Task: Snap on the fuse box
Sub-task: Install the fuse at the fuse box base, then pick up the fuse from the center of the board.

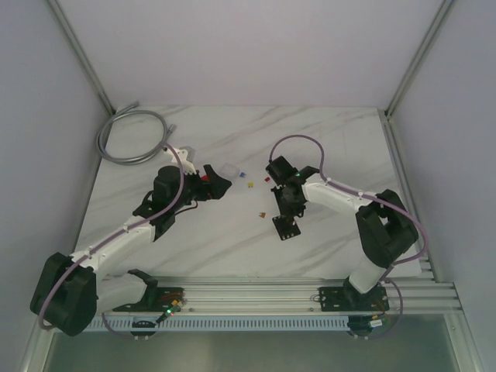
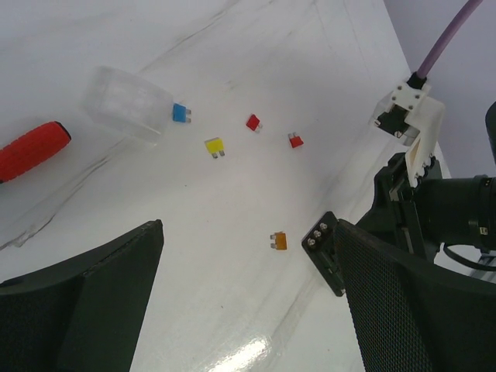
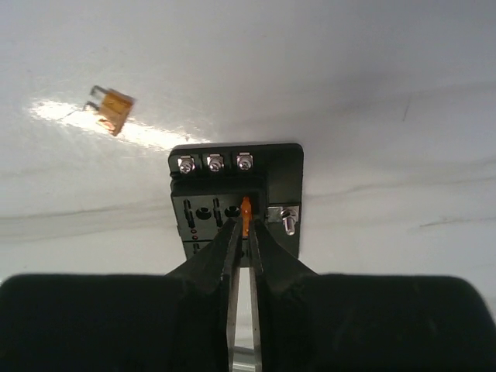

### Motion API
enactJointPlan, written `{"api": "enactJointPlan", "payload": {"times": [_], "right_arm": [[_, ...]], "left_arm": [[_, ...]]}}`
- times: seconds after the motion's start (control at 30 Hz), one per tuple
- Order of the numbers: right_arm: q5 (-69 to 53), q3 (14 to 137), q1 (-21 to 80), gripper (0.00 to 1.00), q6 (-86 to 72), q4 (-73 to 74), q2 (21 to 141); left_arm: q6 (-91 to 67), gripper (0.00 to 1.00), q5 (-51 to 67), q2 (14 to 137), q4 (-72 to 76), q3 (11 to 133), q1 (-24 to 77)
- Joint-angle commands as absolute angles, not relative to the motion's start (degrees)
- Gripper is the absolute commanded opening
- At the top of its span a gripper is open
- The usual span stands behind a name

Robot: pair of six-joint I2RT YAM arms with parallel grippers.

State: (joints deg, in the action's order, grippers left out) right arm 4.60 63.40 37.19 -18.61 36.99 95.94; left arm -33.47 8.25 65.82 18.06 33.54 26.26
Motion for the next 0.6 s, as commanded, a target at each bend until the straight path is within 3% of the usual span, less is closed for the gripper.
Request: {"api": "enactJointPlan", "payload": {"times": [0.0,0.23,0.57], "right_arm": [[4.61,66.86,38.31,0.18,-20.09,37.90,94.49],[5.59,70.91,39.89,0.38,-15.14,37.83,91.81],[0.90,72.81,42.51,0.48,-0.59,32.24,98.25]], "left_arm": [[-33.72,1.00,7.46,64.51,17.11,33.18,26.00],[-33.75,1.00,6.72,64.33,16.70,33.24,26.02],[-36.73,1.00,5.56,66.06,15.43,32.52,24.07]]}}
